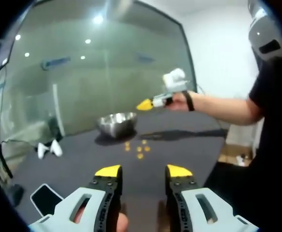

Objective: Pick up the QQ candy scattered on the table and place it into the stainless steel bowl on the table

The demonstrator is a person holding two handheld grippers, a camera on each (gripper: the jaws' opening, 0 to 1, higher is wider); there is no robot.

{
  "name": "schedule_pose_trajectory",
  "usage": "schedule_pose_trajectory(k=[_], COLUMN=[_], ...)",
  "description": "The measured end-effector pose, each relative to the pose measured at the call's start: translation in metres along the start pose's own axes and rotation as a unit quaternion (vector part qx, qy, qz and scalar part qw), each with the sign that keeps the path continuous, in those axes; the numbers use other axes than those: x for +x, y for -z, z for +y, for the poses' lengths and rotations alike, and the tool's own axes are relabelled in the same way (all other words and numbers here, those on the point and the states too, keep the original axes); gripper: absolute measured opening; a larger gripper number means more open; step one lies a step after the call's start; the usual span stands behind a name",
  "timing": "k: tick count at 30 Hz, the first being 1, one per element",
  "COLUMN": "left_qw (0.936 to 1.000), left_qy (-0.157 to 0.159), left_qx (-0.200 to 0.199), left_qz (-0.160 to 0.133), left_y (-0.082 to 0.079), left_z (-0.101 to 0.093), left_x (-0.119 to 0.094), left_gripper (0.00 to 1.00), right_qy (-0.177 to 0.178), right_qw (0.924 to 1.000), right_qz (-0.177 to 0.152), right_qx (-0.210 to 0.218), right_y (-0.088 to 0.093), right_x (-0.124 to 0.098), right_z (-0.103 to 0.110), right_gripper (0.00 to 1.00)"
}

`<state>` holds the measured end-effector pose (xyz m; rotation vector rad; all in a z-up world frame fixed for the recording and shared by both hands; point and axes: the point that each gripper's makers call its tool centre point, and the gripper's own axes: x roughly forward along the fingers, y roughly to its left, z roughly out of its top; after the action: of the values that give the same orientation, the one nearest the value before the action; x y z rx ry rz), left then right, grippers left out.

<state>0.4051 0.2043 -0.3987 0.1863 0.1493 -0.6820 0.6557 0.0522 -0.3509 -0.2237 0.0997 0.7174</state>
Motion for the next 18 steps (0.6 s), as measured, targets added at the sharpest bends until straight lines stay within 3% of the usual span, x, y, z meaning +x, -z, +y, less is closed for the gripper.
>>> schedule_pose_trajectory(k=[10,18], left_qw=[0.9998,0.9997], left_qy=[-0.011,-0.015], left_qx=[-0.014,-0.015], left_qz=[0.001,0.007], left_y=[0.006,0.009], left_z=[0.006,0.01], left_x=[-0.007,-0.008], left_gripper=[0.37,0.37], right_qy=[0.006,0.009], right_qw=[0.9999,0.9998], right_qz=[0.003,0.013], right_qx=[0.009,0.014], right_y=[-0.007,-0.005], right_x=[0.049,0.066], right_z=[-0.03,-0.036], right_gripper=[0.09,0.09])
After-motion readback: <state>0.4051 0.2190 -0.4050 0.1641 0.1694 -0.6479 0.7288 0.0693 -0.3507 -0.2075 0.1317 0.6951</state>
